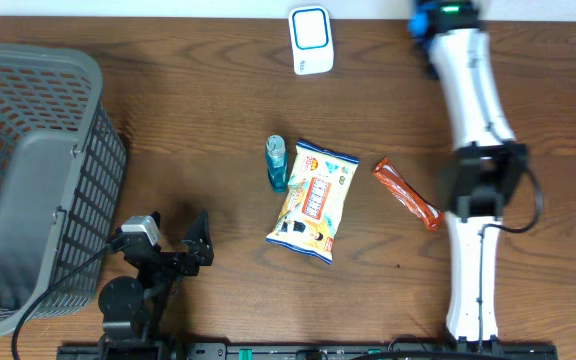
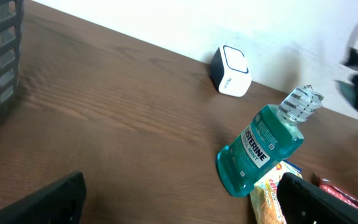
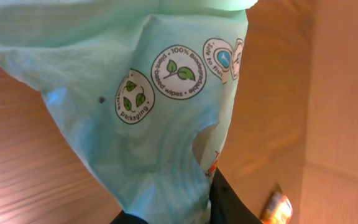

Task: Scan the item barcode
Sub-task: 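Carry the pouch to the right edge and release it on the table, then move the right gripper down onto the red-orange snack bar packet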

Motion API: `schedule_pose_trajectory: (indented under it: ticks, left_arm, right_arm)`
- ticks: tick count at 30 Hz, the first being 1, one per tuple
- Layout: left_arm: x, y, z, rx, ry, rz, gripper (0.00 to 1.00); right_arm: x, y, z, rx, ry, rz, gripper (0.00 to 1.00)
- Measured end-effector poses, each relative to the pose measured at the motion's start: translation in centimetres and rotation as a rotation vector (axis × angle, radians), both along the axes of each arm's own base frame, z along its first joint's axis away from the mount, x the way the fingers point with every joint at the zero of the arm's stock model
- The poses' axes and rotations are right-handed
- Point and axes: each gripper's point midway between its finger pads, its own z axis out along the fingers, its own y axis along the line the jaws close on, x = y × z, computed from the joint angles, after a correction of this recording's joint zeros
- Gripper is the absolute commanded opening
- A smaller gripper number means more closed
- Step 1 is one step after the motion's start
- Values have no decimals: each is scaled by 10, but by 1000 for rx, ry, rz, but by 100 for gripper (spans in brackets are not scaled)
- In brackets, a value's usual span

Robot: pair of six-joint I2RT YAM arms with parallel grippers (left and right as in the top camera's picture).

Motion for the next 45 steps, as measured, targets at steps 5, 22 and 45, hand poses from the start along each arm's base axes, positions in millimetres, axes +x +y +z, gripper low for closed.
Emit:
schedule_pose_trajectory:
  ticks: [5, 22, 45]
  left_arm:
    - [0, 0, 0, 0, 0, 0, 98]
    - [0, 0, 0, 0, 0, 0, 98]
    - [0, 0, 0, 0, 0, 0, 98]
  right_arm:
    - [-17, -105, -5, 31, -47, -205, 1]
    - [-119, -260, -101, 304, -14, -581, 99]
    - [-119, -61, 280, 669, -764, -97, 99]
